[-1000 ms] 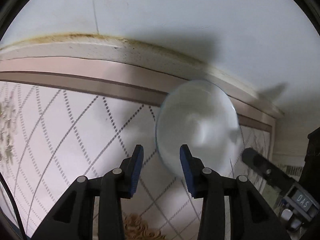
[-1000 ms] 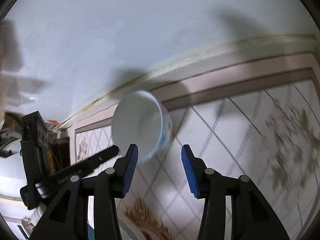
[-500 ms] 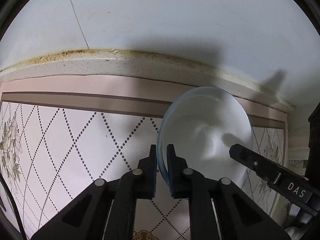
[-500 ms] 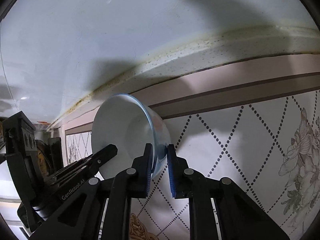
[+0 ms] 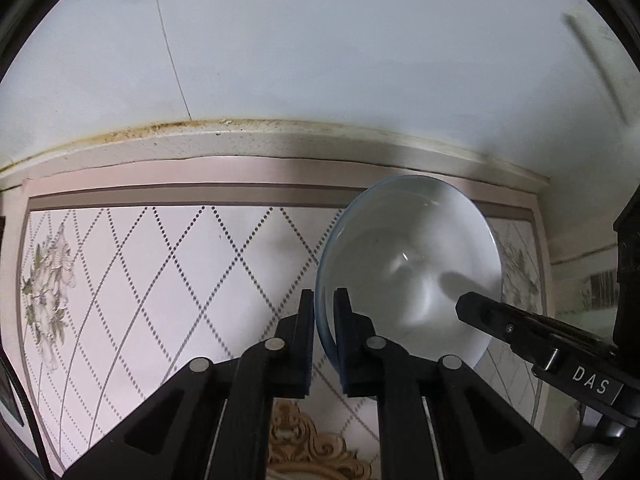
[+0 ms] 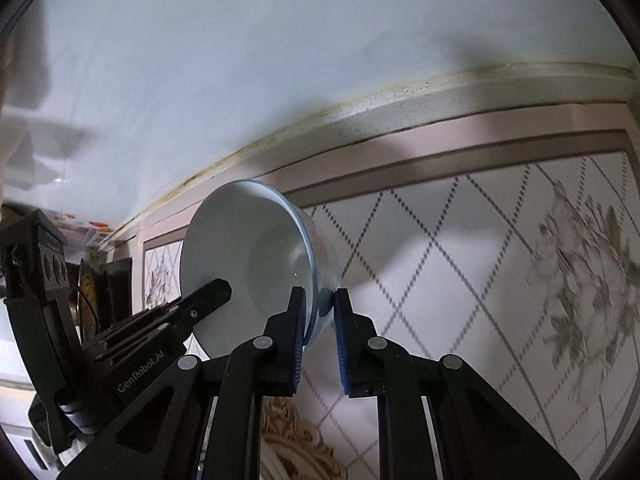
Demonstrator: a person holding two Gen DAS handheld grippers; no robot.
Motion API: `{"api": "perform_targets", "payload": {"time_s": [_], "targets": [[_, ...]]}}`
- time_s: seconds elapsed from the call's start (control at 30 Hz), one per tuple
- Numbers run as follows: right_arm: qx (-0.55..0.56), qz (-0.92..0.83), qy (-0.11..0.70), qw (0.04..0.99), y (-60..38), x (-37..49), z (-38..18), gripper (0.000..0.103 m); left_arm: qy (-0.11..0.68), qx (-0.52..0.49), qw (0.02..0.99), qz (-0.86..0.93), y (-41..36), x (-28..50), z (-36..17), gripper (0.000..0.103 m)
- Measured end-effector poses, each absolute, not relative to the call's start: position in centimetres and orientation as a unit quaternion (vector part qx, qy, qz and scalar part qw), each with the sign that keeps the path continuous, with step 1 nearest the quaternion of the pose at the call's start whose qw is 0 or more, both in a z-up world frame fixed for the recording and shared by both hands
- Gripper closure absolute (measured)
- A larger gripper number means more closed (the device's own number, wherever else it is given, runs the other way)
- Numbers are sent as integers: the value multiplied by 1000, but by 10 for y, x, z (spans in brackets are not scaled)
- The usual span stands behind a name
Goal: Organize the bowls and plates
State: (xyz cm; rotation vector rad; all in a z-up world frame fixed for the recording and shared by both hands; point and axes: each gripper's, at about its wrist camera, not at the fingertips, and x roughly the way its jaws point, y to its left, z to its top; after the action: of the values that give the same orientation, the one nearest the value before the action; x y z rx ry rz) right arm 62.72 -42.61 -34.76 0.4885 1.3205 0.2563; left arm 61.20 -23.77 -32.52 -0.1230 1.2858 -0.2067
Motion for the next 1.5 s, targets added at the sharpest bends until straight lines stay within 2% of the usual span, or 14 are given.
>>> {"api": "perform_targets", "payload": {"time_s": [0.4, 0.67, 1.07, 1.5], "targets": [[232, 103, 566, 784, -447, 515, -284, 87, 579, -26, 801, -147, -270, 533, -281, 95], [243, 88, 558, 788, -468, 438, -267, 87, 578, -6, 795, -183, -293, 474, -268, 95], [258, 66, 592, 760, -492, 363, -303, 87, 617, 27, 759, -208, -322, 420, -302, 95], [270, 63, 620, 734, -499, 352, -340, 87, 640, 60, 739, -201, -333, 409, -329, 95]]}}
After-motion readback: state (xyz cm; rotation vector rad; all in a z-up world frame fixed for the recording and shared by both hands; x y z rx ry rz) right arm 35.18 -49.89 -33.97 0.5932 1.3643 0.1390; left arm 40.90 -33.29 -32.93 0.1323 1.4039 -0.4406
